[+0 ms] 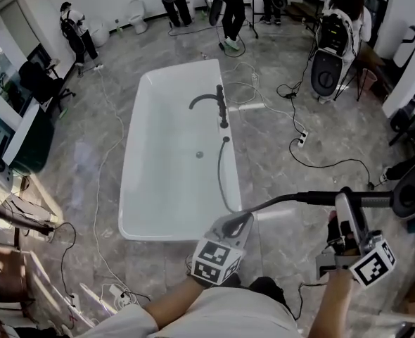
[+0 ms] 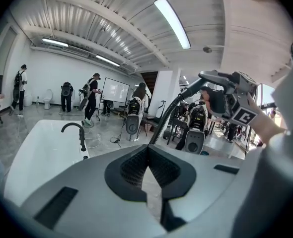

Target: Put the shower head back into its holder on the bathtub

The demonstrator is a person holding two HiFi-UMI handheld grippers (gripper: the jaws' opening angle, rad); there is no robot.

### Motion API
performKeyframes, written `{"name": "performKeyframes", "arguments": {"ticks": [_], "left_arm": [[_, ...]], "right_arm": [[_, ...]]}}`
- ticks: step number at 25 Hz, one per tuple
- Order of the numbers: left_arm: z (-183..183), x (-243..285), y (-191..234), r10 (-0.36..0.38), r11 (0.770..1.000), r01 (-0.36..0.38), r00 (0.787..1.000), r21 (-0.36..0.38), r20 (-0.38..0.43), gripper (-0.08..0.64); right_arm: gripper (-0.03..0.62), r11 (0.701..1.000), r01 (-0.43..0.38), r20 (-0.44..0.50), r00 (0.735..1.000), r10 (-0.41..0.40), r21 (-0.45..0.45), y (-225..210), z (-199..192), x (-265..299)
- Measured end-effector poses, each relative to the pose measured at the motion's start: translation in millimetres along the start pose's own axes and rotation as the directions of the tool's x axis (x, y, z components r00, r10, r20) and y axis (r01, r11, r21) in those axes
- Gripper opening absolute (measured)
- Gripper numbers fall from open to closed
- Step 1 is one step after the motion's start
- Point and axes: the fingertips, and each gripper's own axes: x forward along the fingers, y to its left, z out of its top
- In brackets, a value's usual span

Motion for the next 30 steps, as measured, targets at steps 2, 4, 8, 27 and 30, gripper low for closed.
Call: {"name": "performKeyframes", "arguments": {"ticks": [2,4,8,27,30], "left_arm": [[3.5,8.2,9.2,0.002,1.0,-0.002,1.0,0.003,0.0,0.006],[5.1,18.2,16.3,0.004,1.0,-0.004,1.0,0.003,-0.006,0.006],[6.2,41.5,27.5,0.02,1.0,-0.02,1.0,-0.003,-0.016,0.006],[52.3,203.5,93.2,0.338,0.933,-0.344,0.939,-0.11,-0.066,0.006],[51.7,214.4,102.9,0.398,0.906,-0.404,0.915,-0.128,-0.071,0.006]], "right_arm": [[0.141,1.0,-0.006,0.009,1.0,0.006,0.004,-3.5,4.4,13.4],[0.141,1.0,-0.011,0.012,1.0,0.011,0.001,-8.9,8.3,25.5],[0.141,0.999,-0.028,0.002,1.0,0.028,0.023,-30.3,10.2,48.5],[0.141,0.944,-0.249,-0.2,0.935,0.293,0.217,-182.7,53.5,238.4],[0.141,0.925,-0.29,-0.219,0.913,0.344,0.245,-192.9,59.5,261.5]]}}
